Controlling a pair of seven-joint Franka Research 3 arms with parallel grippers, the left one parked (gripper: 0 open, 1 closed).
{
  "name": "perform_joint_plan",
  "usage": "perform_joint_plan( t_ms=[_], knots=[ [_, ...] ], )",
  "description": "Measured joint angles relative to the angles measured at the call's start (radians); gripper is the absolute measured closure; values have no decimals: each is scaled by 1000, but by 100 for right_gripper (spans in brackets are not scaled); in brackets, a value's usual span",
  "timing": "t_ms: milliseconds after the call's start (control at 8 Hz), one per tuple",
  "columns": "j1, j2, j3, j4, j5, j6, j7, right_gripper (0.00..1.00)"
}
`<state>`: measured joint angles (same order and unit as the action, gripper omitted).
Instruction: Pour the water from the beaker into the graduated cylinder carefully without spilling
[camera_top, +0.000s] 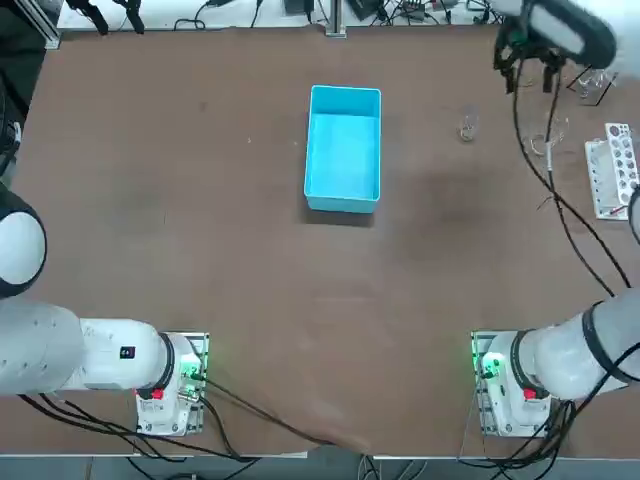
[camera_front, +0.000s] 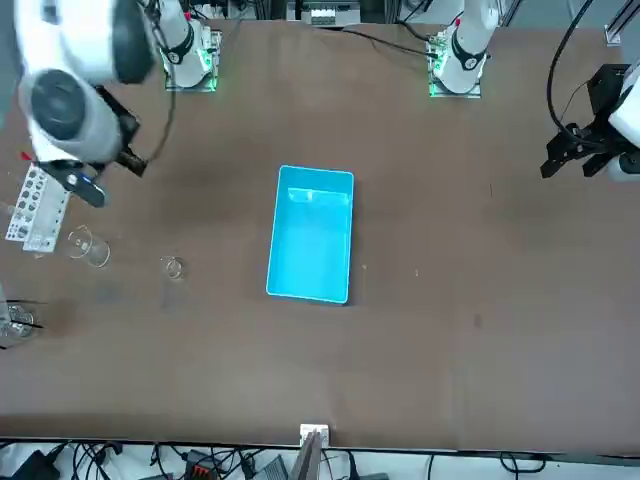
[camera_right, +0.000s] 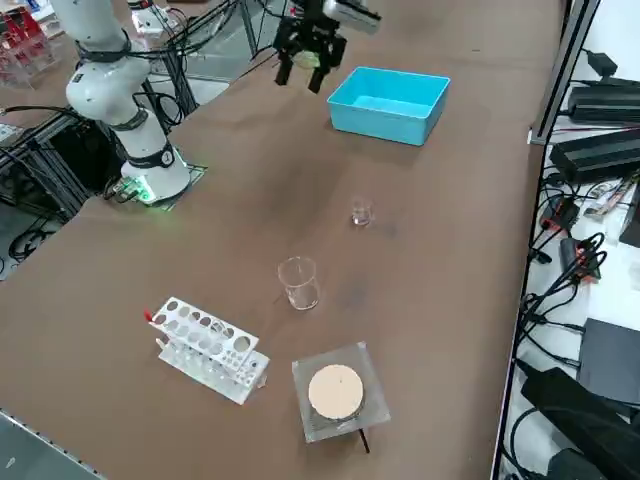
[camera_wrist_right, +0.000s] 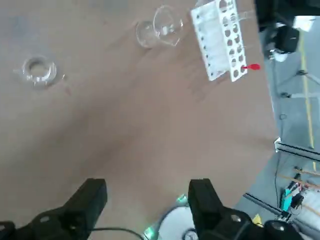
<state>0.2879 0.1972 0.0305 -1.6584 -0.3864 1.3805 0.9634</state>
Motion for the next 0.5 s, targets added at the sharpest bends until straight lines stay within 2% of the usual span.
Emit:
perform_joint_plan(
  t_ms=[500],
  knots=[
    [140, 267, 1, -6, -212, 148, 581, 0]
  ],
)
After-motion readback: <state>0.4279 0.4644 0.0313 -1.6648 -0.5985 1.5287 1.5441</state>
